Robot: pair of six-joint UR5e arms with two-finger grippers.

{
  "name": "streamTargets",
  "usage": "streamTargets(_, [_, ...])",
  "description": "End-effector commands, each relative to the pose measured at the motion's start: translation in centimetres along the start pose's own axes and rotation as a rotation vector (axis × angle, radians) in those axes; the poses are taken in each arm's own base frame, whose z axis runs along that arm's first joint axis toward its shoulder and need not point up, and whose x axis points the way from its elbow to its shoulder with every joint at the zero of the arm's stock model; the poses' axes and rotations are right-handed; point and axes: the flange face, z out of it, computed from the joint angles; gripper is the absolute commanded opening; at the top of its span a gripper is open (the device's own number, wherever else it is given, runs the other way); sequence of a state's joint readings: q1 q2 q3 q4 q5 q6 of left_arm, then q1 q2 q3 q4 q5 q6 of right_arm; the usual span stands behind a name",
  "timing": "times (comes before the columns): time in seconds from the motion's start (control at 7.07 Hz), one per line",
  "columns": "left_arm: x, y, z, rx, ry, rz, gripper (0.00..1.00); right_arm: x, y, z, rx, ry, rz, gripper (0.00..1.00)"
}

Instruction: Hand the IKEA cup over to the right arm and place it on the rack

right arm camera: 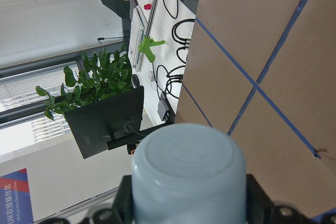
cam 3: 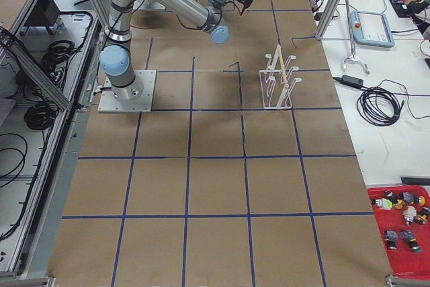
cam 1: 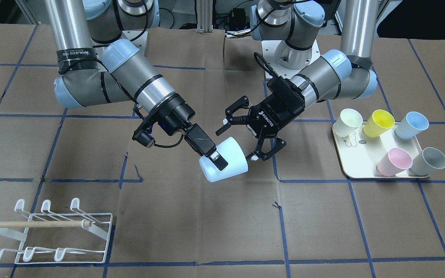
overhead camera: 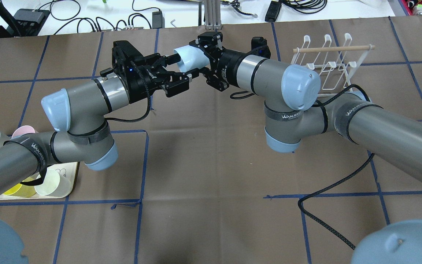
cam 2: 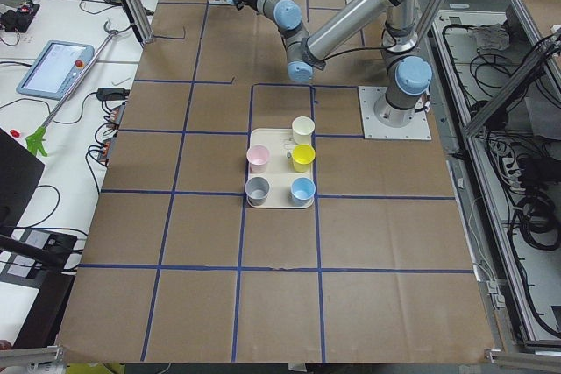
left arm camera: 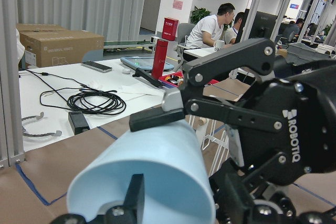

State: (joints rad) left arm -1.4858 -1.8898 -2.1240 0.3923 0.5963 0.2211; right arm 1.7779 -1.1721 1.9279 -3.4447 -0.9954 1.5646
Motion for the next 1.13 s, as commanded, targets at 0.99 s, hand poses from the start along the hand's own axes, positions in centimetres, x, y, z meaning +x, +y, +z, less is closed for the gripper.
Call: streamTargets(0.99, [-11.1,0.1,-8.7,0.03,-0.36,-0.054,0.99,-3.8,-9.4,-4.7,0.381,0.054,-0.669,0.12])
